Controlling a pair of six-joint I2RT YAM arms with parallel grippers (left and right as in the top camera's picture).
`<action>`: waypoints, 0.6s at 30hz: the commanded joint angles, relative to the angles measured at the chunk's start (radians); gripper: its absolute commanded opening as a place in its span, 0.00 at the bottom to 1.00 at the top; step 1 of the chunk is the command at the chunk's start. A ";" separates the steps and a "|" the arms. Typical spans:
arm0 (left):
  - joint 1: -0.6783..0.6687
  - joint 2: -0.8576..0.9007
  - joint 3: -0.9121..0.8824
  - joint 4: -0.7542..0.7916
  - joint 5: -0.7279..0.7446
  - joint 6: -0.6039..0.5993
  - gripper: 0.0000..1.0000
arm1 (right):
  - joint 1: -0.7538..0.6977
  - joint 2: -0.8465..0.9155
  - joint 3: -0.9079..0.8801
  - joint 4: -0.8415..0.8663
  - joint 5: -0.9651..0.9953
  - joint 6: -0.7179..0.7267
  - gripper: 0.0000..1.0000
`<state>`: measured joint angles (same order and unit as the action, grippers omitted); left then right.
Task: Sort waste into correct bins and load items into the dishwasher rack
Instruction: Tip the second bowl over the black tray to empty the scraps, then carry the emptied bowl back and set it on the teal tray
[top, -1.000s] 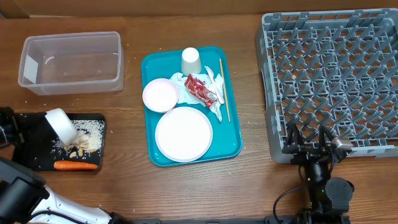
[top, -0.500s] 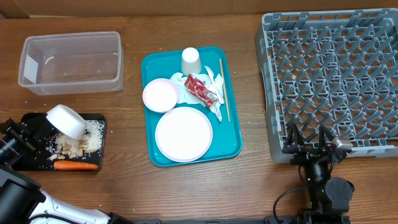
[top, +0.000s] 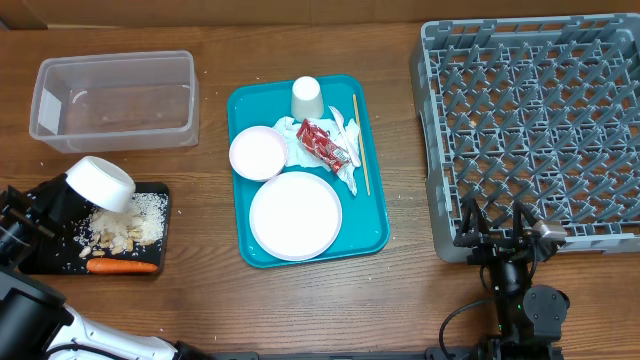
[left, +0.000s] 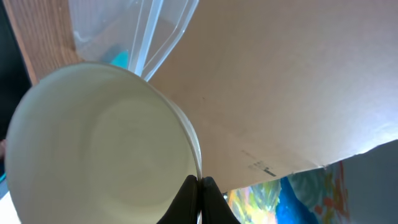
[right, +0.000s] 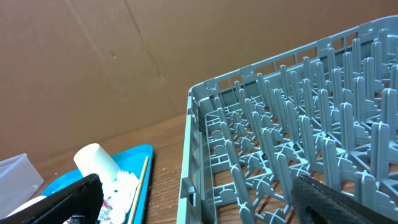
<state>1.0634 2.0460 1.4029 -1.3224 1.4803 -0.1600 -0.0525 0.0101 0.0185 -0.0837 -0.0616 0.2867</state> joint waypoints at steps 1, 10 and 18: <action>0.010 -0.015 -0.001 -0.002 0.035 0.034 0.04 | -0.007 -0.007 -0.010 0.003 0.011 -0.003 1.00; 0.003 -0.016 0.001 -0.109 0.042 0.145 0.04 | -0.007 -0.007 -0.010 0.003 0.011 -0.003 1.00; -0.101 -0.081 0.084 -0.369 0.049 0.549 0.04 | -0.007 -0.007 -0.010 0.003 0.011 -0.003 1.00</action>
<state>1.0229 2.0403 1.4254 -1.6760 1.5082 0.1795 -0.0525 0.0101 0.0185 -0.0837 -0.0624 0.2874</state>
